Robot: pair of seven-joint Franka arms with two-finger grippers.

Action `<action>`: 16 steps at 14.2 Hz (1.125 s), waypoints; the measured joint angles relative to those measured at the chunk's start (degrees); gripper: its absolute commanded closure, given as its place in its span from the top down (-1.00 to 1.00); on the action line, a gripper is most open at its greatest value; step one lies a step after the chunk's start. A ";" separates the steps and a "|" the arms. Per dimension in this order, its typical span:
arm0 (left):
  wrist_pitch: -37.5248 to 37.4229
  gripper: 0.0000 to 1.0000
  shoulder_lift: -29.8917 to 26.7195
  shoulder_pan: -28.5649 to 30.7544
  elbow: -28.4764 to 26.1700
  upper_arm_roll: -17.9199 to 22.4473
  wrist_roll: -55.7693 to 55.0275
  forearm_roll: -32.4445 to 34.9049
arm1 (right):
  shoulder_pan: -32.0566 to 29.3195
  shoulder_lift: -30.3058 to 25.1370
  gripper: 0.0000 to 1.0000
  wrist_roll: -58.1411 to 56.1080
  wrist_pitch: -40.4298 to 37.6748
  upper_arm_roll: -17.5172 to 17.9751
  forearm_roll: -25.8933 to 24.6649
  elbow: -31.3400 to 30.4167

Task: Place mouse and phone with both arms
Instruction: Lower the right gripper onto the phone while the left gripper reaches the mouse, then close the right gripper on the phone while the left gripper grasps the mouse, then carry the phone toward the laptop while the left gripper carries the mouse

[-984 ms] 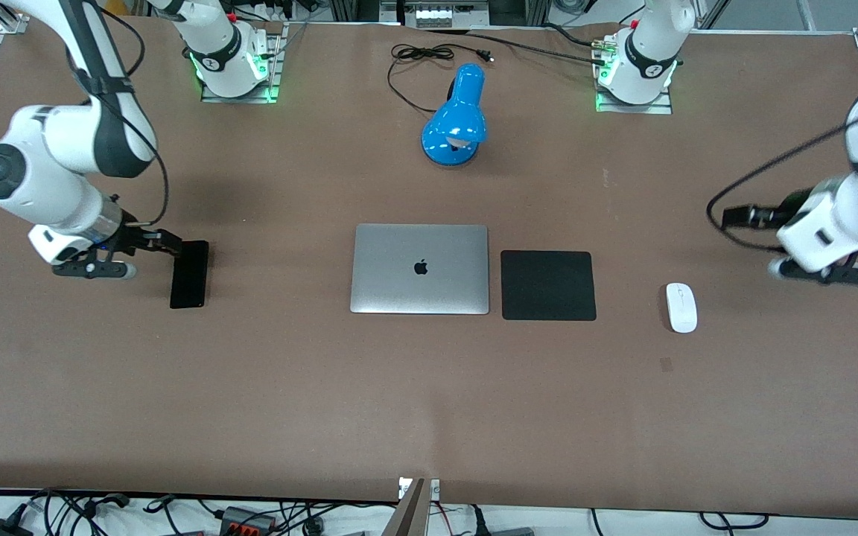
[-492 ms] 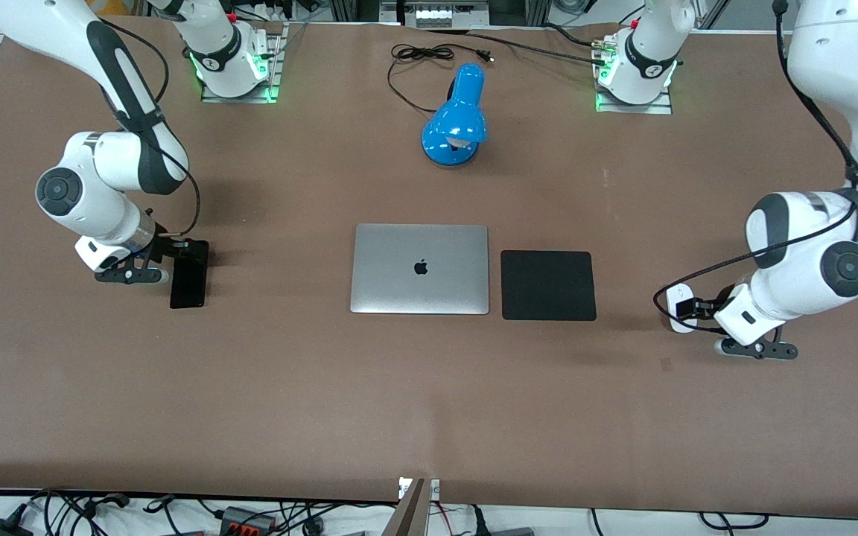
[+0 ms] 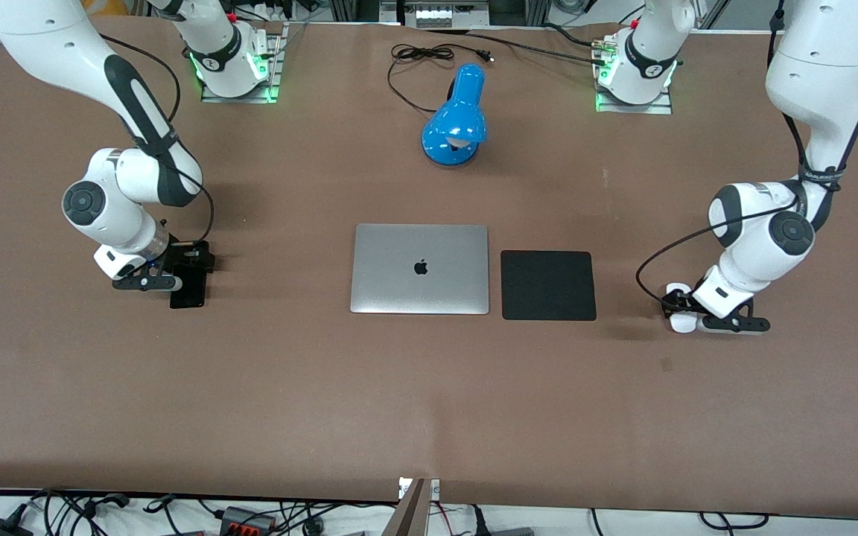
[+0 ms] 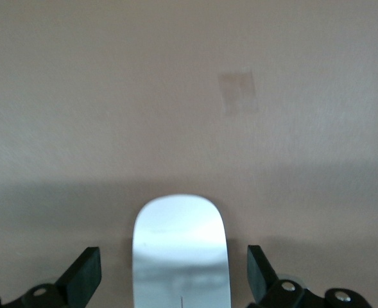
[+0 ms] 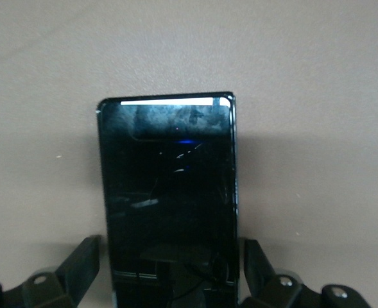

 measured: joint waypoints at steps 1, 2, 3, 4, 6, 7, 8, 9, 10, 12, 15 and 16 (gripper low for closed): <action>0.09 0.77 -0.01 0.00 -0.22 0.00 0.00 0.00 | -0.01 0.14 1.00 -0.09 0.32 0.00 0.00 0.01; 0.09 0.50 0.00 0.00 -0.24 0.00 0.00 0.00 | -0.01 0.03 0.49 -0.12 0.31 0.01 0.00 0.01; 0.09 0.31 0.04 0.00 -0.33 0.00 0.00 0.00 | -0.01 0.01 -0.42 -0.20 0.31 0.01 0.00 0.01; 0.09 0.07 0.10 0.00 -0.43 0.00 0.00 0.00 | -0.01 -0.10 -0.85 -0.48 0.31 0.01 -0.01 0.01; 0.09 -0.26 0.11 0.00 -0.44 0.00 -0.02 0.00 | -0.08 -0.78 -1.00 -1.44 -0.43 0.04 -0.01 0.01; 0.09 -0.27 0.09 -0.01 -0.43 0.00 -0.02 0.00 | -0.12 -0.73 -1.00 -1.52 -0.57 0.04 -0.01 0.01; 0.09 -0.27 0.09 -0.01 -0.41 0.00 -0.02 0.00 | -0.12 -0.76 -1.00 -1.54 -0.57 0.04 -0.01 0.00; 0.08 -0.27 0.08 0.00 -0.32 0.00 -0.02 0.00 | -0.12 -0.77 -1.00 -1.55 -0.56 0.04 -0.01 0.01; -0.14 -0.27 0.06 -0.01 -0.03 0.00 -0.02 0.00 | -0.12 -0.82 -1.00 -1.58 -0.53 0.07 -0.01 0.05; -4.65 -0.27 -0.24 -0.01 2.28 0.00 -0.02 0.00 | -0.14 -1.56 -1.00 -1.35 -1.53 1.26 0.00 0.52; -21.80 -0.27 -2.59 -0.05 10.95 -0.26 -0.02 0.00 | 0.49 -3.49 -1.00 5.57 -3.84 6.80 0.03 1.54; -27.90 -0.27 -3.91 -0.21 14.07 -0.64 -0.02 0.00 | 1.61 -3.55 -1.00 8.97 -4.00 8.28 0.03 2.00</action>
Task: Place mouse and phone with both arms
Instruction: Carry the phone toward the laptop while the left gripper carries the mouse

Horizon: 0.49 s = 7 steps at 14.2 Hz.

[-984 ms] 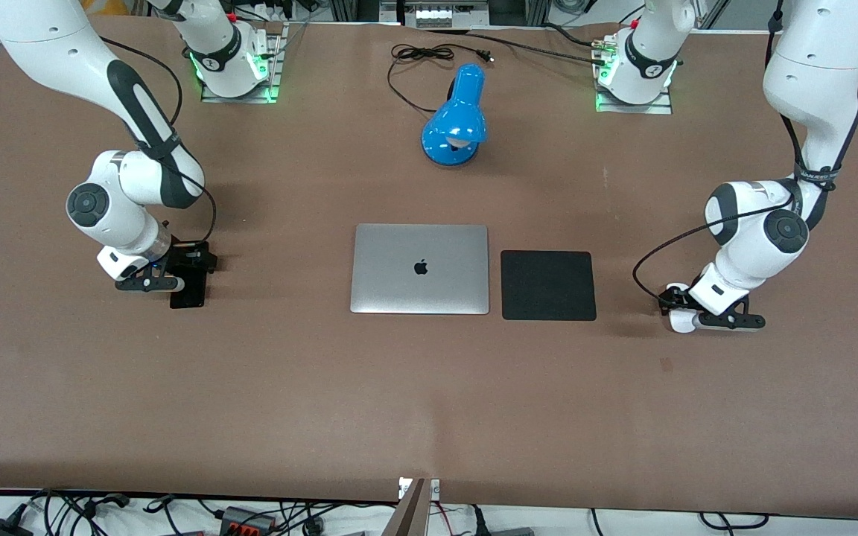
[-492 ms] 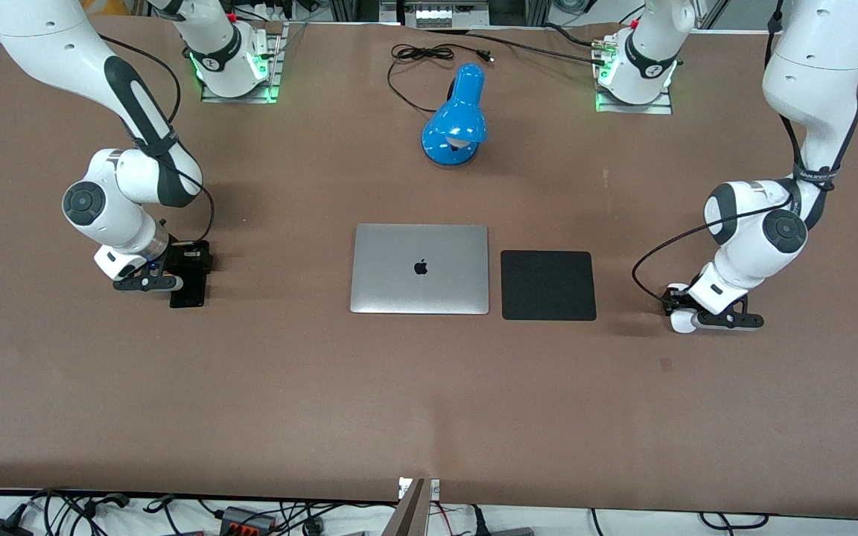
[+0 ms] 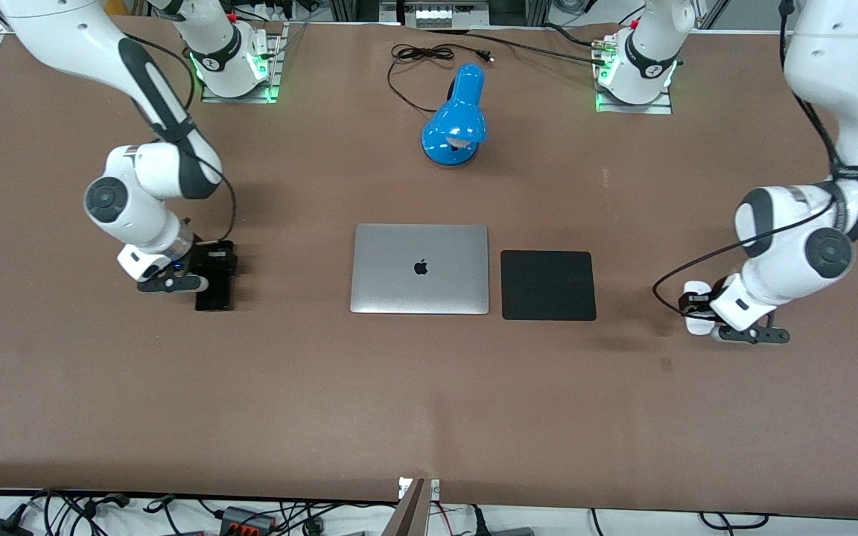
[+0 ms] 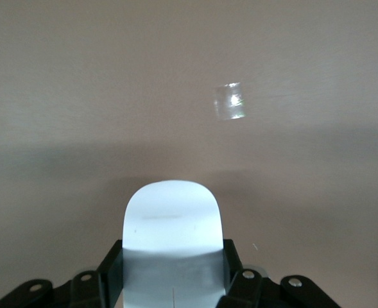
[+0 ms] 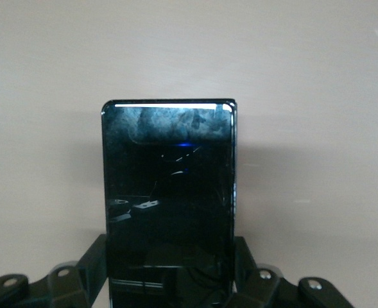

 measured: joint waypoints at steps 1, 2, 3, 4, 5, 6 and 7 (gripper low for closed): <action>-5.62 -0.27 -1.27 -0.39 3.10 -0.42 0.00 0.00 | 1.73 0.23 -1.00 3.24 -0.10 0.74 0.00 0.51; -10.44 -0.27 -2.33 -1.17 6.13 -0.78 -0.01 0.00 | 3.85 0.70 -1.00 6.28 -0.15 0.97 0.00 1.00; -14.34 -0.27 -3.03 -2.38 8.99 -0.95 -0.09 0.00 | 6.18 1.41 -1.00 9.54 -0.15 1.03 0.00 1.55; -17.03 -0.27 -3.45 -3.89 11.19 -1.10 -0.47 0.00 | 8.55 2.38 -1.00 12.76 -0.13 1.08 0.00 2.24; -18.42 -0.27 -3.61 -5.79 12.47 -1.23 -2.02 0.00 | 10.70 3.50 -1.00 15.26 -0.07 1.10 0.00 3.05; -18.81 -0.27 -3.56 -8.15 12.84 -1.34 -4.81 0.00 | 12.42 4.66 -1.00 17.01 0.19 1.12 0.00 3.81; -18.90 -0.31 -3.29 -10.91 12.78 -1.45 -8.31 0.00 | 13.52 5.77 -1.00 17.95 0.96 1.12 0.00 4.39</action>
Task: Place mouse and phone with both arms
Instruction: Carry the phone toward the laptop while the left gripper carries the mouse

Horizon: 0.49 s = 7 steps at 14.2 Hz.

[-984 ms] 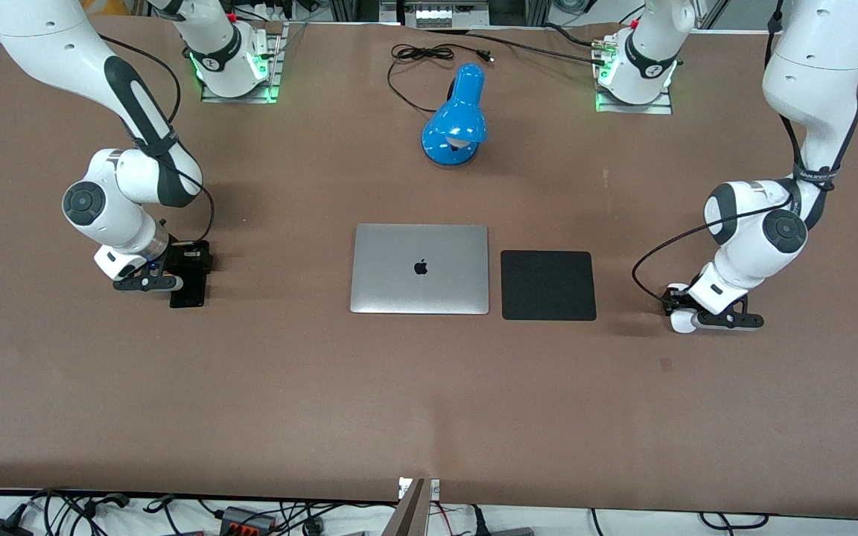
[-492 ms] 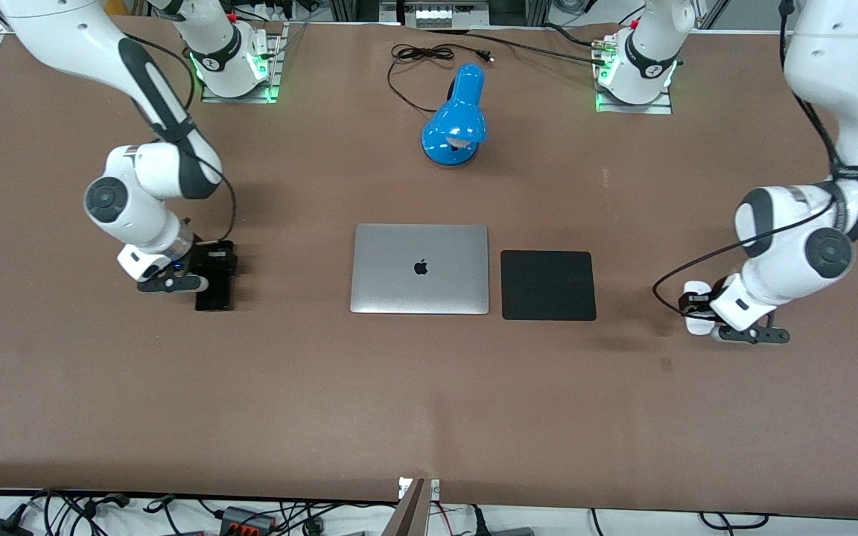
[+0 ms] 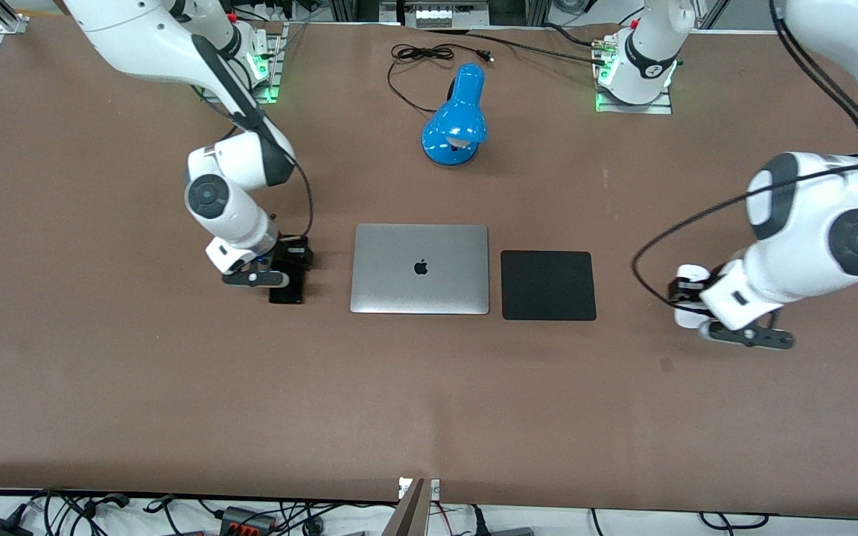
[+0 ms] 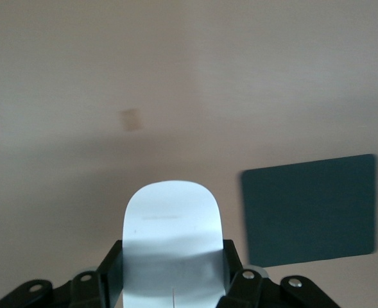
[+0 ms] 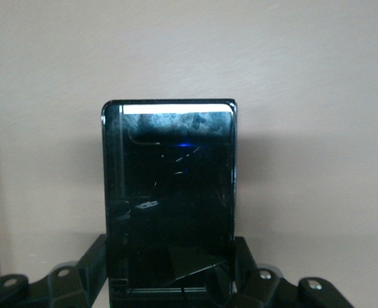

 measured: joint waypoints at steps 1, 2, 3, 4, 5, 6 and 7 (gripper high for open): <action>-0.01 -0.34 0.63 -3.06 -0.08 -0.08 -3.63 0.00 | 0.53 0.96 -1.00 0.45 1.06 -0.01 0.00 0.38; 0.01 -0.35 1.56 -6.04 -0.24 -0.12 -6.90 0.00 | 0.64 1.11 -1.00 0.76 1.27 -0.13 -0.03 0.56; 0.61 -0.35 2.68 -8.68 -0.59 -0.13 -9.88 0.00 | 0.61 1.26 -1.00 0.76 1.45 -0.20 -0.02 0.71; 2.71 -0.34 3.77 -10.78 -1.61 -0.12 -12.60 0.00 | 0.62 1.32 -1.00 0.77 1.47 -0.22 -0.02 0.76; 6.39 -0.34 4.74 -12.20 -3.29 -0.10 -14.75 0.00 | 0.63 1.32 -1.00 0.77 1.48 -0.22 -0.02 0.76; 10.82 -0.34 5.55 -13.10 -5.56 -0.08 -16.46 0.00 | 0.65 1.32 -1.00 0.81 1.48 -0.23 -0.02 0.76; 14.61 -0.34 6.26 -13.50 -7.91 -0.08 -17.52 0.01 | 0.68 1.32 -1.00 0.85 1.49 -0.23 -0.02 0.77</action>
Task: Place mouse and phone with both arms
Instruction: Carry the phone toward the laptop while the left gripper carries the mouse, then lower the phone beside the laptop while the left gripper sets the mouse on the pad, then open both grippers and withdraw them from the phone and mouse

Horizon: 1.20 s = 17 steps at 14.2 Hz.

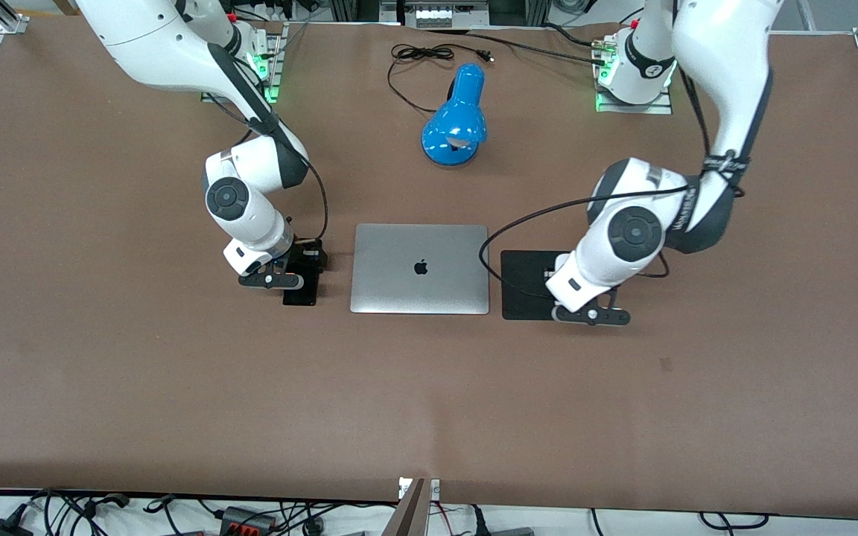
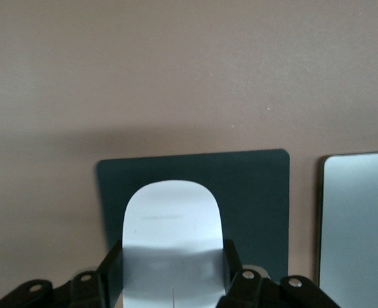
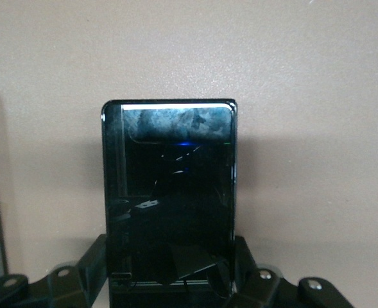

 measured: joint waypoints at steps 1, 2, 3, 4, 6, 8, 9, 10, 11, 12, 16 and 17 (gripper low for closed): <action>2.99 -0.34 0.53 -0.05 -2.08 0.02 -0.42 0.19 | 0.06 0.01 -1.00 0.04 0.04 -0.01 0.00 0.01; 5.48 -0.32 1.02 0.00 -3.77 0.15 -0.82 0.66 | 0.19 0.03 -1.00 0.07 0.12 0.00 0.00 0.05; 7.74 -0.31 1.52 0.07 -5.11 0.27 -1.42 1.03 | 0.46 0.10 -0.97 0.17 0.27 0.00 0.00 0.15; 9.94 -0.30 2.01 0.08 -6.26 0.32 -1.81 1.19 | 0.85 0.21 0.16 0.55 0.38 0.00 0.00 0.29; 13.49 -0.03 2.73 -0.16 -8.24 0.27 -2.37 1.42 | 1.57 0.49 1.00 1.93 0.45 0.01 0.00 0.70; 14.62 0.46 2.83 -0.42 -9.20 0.26 -2.98 1.43 | 1.67 0.72 1.00 2.27 0.51 0.01 0.00 1.05; 14.72 0.91 2.83 -0.52 -9.29 0.26 -3.53 1.44 | 1.65 0.80 1.00 2.27 0.63 -0.01 0.00 1.37; 14.76 1.00 2.83 -0.59 -9.29 0.26 -3.71 1.45 | 1.56 0.78 1.00 2.25 0.63 -0.06 0.00 1.89; 14.84 1.00 2.80 -0.61 -9.27 0.26 -3.84 1.45 | 1.32 0.63 1.00 2.25 0.52 -0.21 0.00 2.59; 14.92 1.00 2.69 -0.60 -9.20 0.29 -3.97 1.45 | 0.75 0.06 1.00 2.25 -0.18 -0.38 0.00 3.42; 12.44 1.00 0.17 -0.49 -8.19 0.91 -4.27 1.47 | -6.16 -8.28 1.00 1.02 -13.19 -0.96 -0.01 8.43; 9.10 1.00 -1.19 -0.28 -7.18 1.21 -3.93 1.55 | -8.59 -11.01 1.00 -0.04 -17.51 -1.05 -0.01 10.12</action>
